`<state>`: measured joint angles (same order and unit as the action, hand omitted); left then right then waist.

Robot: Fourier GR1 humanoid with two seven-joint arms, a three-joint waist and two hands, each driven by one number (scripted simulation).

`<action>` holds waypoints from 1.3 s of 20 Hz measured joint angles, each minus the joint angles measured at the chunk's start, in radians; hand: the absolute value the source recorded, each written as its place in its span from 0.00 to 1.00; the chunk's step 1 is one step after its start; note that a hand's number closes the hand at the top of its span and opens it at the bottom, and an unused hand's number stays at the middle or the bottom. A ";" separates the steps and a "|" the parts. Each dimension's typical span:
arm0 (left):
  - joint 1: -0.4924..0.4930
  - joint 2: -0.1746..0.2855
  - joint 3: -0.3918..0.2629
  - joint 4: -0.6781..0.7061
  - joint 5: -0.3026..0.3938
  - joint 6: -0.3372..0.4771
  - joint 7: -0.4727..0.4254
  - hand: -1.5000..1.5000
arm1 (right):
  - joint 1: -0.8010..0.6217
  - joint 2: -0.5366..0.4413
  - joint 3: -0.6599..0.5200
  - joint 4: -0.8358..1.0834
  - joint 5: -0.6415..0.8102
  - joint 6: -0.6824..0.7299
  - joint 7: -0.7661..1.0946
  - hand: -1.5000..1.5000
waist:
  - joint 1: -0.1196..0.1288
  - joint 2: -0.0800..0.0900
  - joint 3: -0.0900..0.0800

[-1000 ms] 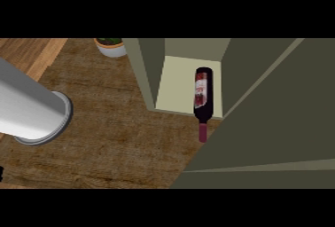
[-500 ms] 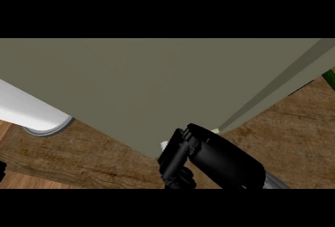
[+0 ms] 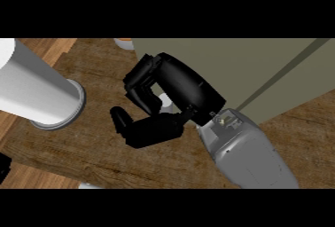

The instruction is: Pick up the wine, place it into the cabinet and close the cabinet

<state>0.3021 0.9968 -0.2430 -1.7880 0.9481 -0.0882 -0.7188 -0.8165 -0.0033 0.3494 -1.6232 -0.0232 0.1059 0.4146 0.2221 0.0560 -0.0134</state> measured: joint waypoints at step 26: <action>-0.050 -0.040 -0.009 0.042 -0.003 0.015 0.020 1.00 | -0.275 0.004 -0.053 0.408 -0.219 -0.059 -0.086 1.00 | -0.028 -0.033 -0.016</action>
<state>0.2520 0.9567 -0.2515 -1.7459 0.9455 -0.0736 -0.6986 -1.0911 0.0004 0.2964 -1.2152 -0.2419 0.0469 0.3290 0.1943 0.0226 -0.0292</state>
